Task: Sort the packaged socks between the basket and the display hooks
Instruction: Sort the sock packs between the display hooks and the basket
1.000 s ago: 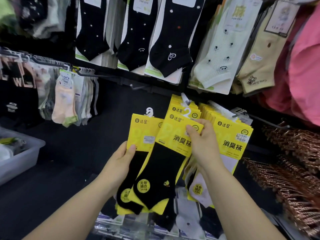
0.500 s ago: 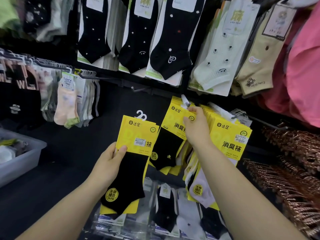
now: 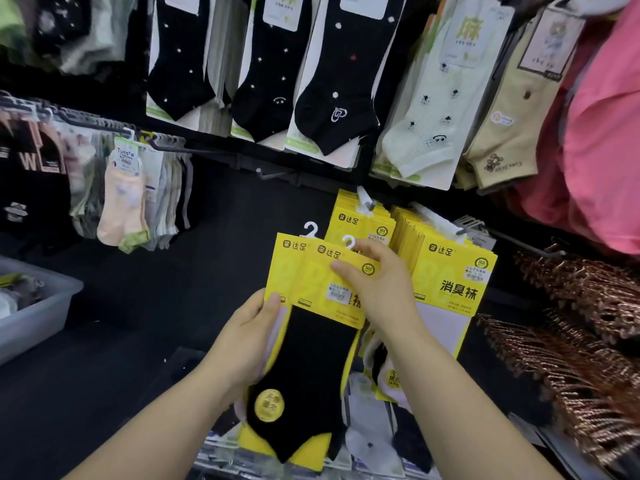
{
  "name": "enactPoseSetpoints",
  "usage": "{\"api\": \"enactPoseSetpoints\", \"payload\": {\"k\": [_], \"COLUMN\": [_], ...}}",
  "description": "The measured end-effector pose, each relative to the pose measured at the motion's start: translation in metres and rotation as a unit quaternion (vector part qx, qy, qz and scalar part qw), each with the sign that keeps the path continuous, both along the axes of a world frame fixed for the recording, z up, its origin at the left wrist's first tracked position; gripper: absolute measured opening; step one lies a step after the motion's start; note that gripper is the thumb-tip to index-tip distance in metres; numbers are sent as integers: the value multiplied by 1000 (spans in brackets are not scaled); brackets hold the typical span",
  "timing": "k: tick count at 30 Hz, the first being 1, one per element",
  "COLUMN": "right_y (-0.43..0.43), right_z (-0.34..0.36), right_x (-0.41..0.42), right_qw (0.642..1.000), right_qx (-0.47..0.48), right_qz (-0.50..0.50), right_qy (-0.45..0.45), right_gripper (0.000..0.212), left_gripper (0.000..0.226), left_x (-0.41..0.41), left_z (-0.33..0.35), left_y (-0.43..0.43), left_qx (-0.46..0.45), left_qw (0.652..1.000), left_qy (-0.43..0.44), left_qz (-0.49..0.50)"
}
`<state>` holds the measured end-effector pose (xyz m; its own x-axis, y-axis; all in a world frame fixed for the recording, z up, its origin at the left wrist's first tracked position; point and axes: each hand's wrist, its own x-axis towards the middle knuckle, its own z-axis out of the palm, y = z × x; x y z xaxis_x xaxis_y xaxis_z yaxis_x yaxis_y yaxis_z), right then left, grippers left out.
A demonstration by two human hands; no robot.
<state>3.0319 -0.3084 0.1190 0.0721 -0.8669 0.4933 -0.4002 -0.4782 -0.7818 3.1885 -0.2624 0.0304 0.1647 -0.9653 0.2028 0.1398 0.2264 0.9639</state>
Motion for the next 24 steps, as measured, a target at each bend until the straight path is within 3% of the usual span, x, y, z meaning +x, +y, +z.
{"api": "enactPoseSetpoints", "payload": {"k": [3,9,15,20,22,24], "right_y": [-4,-34,-54,-28,-11,2], "right_z": [8,40,42,27,13,4], "right_x": [-9,-3,5,2,6,12], "right_qw": [998,987,988,976,976,988], "right_qx": [-36,-88,-43,-122,-152,-121], "right_qz": [-41,-133,-137,-166,-134,-62], "right_qy": [-23,18,52,66,79,69], "right_gripper": [11,8,5,35,34,33], "left_gripper": [28,27,28,27,27,27], "left_x": [11,32,35,22,14,4], "left_z": [-2,-2,-1,9,12,16], "left_y": [-2,2,5,6,5,4], "left_qx": [2,12,24,11,4,-4], "left_qw": [997,983,986,994,996,998], "left_qy": [-31,-69,-92,-78,-72,-63], "left_qz": [70,170,139,80,58,29]}}
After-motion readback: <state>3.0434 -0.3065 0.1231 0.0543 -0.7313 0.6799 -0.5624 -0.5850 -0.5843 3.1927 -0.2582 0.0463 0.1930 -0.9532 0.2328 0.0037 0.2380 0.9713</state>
